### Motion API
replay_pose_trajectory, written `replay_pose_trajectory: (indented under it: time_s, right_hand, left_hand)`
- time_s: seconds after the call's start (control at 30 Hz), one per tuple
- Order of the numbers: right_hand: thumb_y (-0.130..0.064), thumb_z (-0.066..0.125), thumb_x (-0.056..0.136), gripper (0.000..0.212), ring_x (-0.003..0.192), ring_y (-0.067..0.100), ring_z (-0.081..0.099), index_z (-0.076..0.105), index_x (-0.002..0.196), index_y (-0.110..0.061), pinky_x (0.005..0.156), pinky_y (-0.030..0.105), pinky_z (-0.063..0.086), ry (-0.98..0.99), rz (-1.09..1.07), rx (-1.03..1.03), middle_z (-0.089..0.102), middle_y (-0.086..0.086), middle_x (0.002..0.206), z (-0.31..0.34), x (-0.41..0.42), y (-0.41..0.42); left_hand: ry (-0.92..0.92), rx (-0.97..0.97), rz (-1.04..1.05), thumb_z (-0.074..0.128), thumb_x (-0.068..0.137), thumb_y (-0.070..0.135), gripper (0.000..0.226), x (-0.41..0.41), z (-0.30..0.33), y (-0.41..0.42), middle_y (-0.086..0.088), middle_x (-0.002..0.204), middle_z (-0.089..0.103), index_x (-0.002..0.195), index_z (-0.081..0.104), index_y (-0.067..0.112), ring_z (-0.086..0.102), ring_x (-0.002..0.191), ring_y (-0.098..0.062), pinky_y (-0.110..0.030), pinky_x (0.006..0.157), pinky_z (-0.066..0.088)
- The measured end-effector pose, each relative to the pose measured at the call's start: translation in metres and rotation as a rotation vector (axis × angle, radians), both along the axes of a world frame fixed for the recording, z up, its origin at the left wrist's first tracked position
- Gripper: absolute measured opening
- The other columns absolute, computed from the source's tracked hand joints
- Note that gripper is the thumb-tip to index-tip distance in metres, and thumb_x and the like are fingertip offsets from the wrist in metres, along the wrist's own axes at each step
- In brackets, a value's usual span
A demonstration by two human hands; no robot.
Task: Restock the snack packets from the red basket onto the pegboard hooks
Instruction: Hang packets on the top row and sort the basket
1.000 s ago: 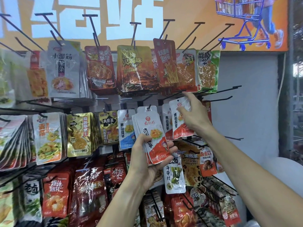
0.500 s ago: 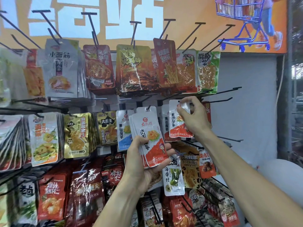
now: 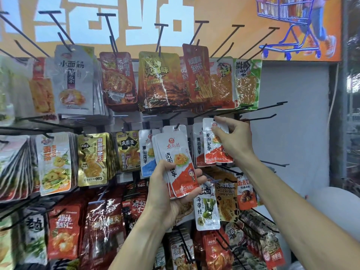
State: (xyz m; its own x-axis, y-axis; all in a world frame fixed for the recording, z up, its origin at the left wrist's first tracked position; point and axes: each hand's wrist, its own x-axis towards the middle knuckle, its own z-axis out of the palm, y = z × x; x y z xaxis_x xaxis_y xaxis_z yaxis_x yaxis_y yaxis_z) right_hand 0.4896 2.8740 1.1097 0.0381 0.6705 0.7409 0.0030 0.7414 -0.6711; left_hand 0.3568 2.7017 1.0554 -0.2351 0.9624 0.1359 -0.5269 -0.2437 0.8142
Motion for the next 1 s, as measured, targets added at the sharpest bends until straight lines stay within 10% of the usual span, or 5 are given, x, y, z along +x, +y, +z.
replay_pose_trajectory:
  time_s: [0.2, 0.33, 0.57, 1.0]
  right_hand:
    - [-0.011, 0.08, 0.089, 0.035, 0.12, 0.012, 0.064, 0.072, 0.119, -0.026, 0.103, 0.045, 0.055, 0.04, 0.09, -0.053, 0.071, -0.011, 0.12, 0.008, -0.003, 0.005]
    - [-0.009, 0.08, 0.09, 0.028, 0.094, 0.011, 0.07, 0.072, 0.114, -0.018, 0.075, 0.031, 0.062, 0.089, 0.164, -0.135, 0.069, -0.004, 0.108, 0.016, -0.002, 0.006]
    - [-0.013, 0.083, 0.088, 0.018, 0.09, 0.03, 0.077, 0.07, 0.098, -0.02, 0.078, 0.05, 0.065, 0.195, 0.235, -0.275, 0.075, 0.017, 0.107, 0.024, -0.008, 0.01]
    - [-0.03, 0.085, 0.086, 0.04, 0.102, 0.02, 0.067, 0.075, 0.123, -0.019, 0.081, 0.028, 0.047, -0.165, -0.172, -0.163, 0.073, 0.006, 0.117, 0.017, -0.032, 0.037]
  left_hand:
    - [0.004, 0.019, -0.013, 0.046, 0.101, 0.031, 0.047, -0.002, 0.0, -0.004, -0.03, 0.115, 0.074, 0.127, 0.064, -0.004, 0.077, 0.097, -0.039, -0.032, 0.05, 0.063]
    - [0.013, 0.029, -0.008, 0.045, 0.101, 0.029, 0.047, -0.002, 0.001, -0.006, -0.03, 0.114, 0.075, 0.126, 0.063, -0.006, 0.078, 0.096, -0.039, -0.032, 0.051, 0.063]
    - [0.032, 0.035, -0.006, 0.045, 0.101, 0.03, 0.048, -0.005, 0.0, -0.007, -0.03, 0.114, 0.075, 0.127, 0.064, -0.006, 0.076, 0.101, -0.041, -0.033, 0.053, 0.063]
    - [-0.003, 0.019, -0.039, 0.063, 0.1, 0.024, 0.039, -0.004, 0.003, 0.001, -0.029, 0.115, 0.075, 0.131, 0.062, 0.0, 0.077, 0.104, -0.039, -0.029, 0.051, 0.061]
